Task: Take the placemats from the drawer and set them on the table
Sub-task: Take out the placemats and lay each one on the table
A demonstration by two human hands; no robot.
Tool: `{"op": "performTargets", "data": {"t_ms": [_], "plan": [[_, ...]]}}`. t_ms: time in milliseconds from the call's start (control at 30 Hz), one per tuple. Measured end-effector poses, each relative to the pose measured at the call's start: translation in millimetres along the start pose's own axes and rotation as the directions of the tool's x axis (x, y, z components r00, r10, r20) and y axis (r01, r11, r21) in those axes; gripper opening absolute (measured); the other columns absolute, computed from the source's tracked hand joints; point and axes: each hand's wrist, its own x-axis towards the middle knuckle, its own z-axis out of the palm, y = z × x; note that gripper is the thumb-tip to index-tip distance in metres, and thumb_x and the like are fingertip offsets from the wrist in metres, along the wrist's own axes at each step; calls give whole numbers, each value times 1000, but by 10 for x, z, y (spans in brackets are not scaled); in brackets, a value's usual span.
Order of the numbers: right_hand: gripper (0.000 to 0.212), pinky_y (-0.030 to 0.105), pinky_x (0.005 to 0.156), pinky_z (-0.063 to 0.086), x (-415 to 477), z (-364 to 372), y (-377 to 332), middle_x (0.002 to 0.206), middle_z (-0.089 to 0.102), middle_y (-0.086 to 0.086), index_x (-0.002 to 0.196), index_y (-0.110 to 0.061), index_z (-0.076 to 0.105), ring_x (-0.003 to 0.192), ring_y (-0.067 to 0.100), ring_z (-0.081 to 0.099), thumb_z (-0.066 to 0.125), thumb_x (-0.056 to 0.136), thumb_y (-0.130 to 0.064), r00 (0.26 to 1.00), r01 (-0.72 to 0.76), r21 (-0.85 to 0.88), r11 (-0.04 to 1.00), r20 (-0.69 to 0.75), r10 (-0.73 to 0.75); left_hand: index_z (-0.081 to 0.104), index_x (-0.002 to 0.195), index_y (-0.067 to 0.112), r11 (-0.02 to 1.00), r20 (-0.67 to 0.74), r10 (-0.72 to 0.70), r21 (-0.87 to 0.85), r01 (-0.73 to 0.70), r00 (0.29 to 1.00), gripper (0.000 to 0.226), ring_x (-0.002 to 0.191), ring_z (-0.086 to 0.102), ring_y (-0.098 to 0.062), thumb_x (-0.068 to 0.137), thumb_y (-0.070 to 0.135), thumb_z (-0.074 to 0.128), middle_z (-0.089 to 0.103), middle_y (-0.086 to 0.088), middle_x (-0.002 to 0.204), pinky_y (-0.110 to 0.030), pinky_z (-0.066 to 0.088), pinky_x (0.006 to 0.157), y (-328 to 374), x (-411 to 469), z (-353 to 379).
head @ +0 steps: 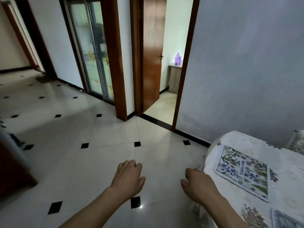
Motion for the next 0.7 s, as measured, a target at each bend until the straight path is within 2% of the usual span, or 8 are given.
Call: {"op": "performTargets", "data": {"t_ms": [100,267,467,600,700], "plan": [[26,34,73,49,498,59,40,80,49,0,80,-21,44,83,25,60,44,88,-46,1000,-11,20,1000,19,10,53,121,20,1000,12,-15,15,15,1000,41,110,49,-24,93,48,41,56,-4,116,-36,34,98,-154,386,41],[24,30,68,40,1385,110,96,84,49,-1,84,-21,45,77,18,51,43,93,-44,998,4,53,999,59,-7,51,124,22,997,35,-73,26,73,997,42,110,49,-22,93,49,41,55,-3,117,-35,35,97,-406,1159,77],[24,31,72,43,2341,3,76,86,50,-1,88,-20,46,81,18,54,43,95,-43,996,25,41,999,81,-28,49,125,23,995,43,-97,24,96,994,42,109,50,-22,93,49,43,55,-2,118,-35,36,95,-621,2000,57],[26,34,83,50,2906,-6,89,98,60,2,98,-19,53,91,20,60,44,95,-44,997,-13,25,1000,81,11,48,126,23,998,53,-56,12,55,997,42,108,50,-22,93,48,43,54,-2,117,-35,36,94,-790,2645,99],[30,33,83,49,3336,54,194,103,61,3,104,-18,56,95,21,60,43,95,-44,991,-100,17,995,92,98,49,124,22,1000,66,13,4,-13,998,41,109,50,-22,93,48,43,55,-2,118,-36,36,94,-920,3262,173]]}}
